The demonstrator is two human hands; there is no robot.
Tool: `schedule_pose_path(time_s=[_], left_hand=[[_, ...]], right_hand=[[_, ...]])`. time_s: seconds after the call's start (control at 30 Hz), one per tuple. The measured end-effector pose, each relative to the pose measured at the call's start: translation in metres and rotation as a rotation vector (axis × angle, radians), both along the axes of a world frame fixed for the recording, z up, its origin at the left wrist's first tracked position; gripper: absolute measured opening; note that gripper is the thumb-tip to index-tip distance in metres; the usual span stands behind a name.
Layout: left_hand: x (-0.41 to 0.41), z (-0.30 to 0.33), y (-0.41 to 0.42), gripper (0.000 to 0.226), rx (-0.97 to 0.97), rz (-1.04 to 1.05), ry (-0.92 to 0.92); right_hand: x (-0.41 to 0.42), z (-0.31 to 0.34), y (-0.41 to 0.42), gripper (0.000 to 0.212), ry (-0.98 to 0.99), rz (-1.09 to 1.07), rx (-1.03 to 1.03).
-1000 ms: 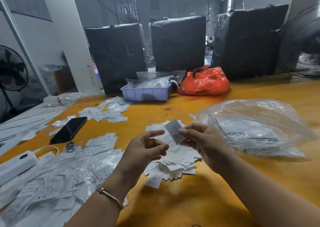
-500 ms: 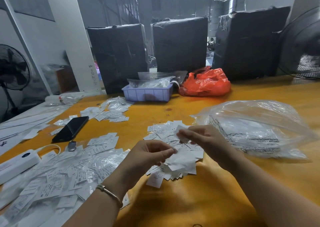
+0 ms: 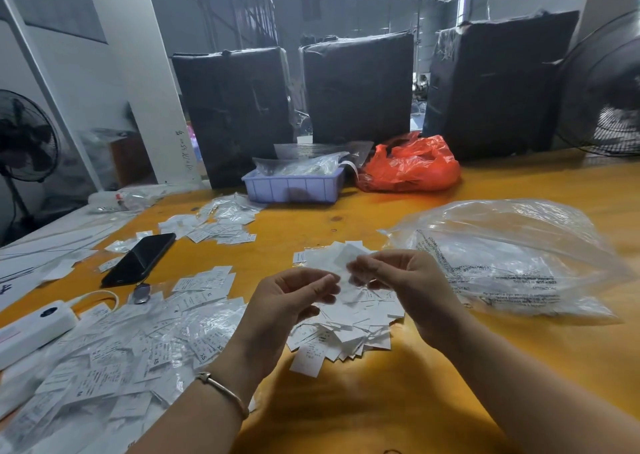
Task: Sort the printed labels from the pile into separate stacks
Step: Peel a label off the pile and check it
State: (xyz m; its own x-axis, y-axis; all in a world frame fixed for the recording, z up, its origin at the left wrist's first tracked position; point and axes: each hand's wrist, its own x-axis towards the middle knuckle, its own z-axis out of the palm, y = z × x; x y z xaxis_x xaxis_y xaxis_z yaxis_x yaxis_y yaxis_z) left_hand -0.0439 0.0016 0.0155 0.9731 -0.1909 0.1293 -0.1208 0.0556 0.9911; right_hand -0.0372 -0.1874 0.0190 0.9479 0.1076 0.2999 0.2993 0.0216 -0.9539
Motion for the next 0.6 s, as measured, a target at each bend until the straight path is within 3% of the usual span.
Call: schedule_pose_path(time_s=[0.07,0.2,0.33,0.4,0.53,0.6], left_hand=[[0.002,-0.001,0.002,0.026,0.030,0.033,-0.057],[0.001,-0.002,0.002,0.024,0.131,0.061,-0.201],[0.000,-0.003,0.000,0.024,0.207,0.051,-0.280],[-0.001,-0.003,0.000,0.019,0.215,0.032,-0.289],[-0.003,-0.004,-0.002,0.013,0.245,-0.005,-0.321],[-0.002,-0.004,-0.001,0.024,0.261,-0.017,-0.338]], right_hand=[[0.001,0.003,-0.003,0.013,0.010,-0.073,0.060],[0.004,0.007,-0.011,0.048,0.038,-0.203,0.110],[0.005,0.011,-0.013,0.013,0.027,-0.245,0.077],[0.002,0.014,-0.012,0.006,-0.005,-0.236,0.123],[0.000,0.018,-0.016,0.007,-0.115,-0.212,0.119],[0.000,0.017,-0.018,0.026,-0.172,-0.206,0.068]])
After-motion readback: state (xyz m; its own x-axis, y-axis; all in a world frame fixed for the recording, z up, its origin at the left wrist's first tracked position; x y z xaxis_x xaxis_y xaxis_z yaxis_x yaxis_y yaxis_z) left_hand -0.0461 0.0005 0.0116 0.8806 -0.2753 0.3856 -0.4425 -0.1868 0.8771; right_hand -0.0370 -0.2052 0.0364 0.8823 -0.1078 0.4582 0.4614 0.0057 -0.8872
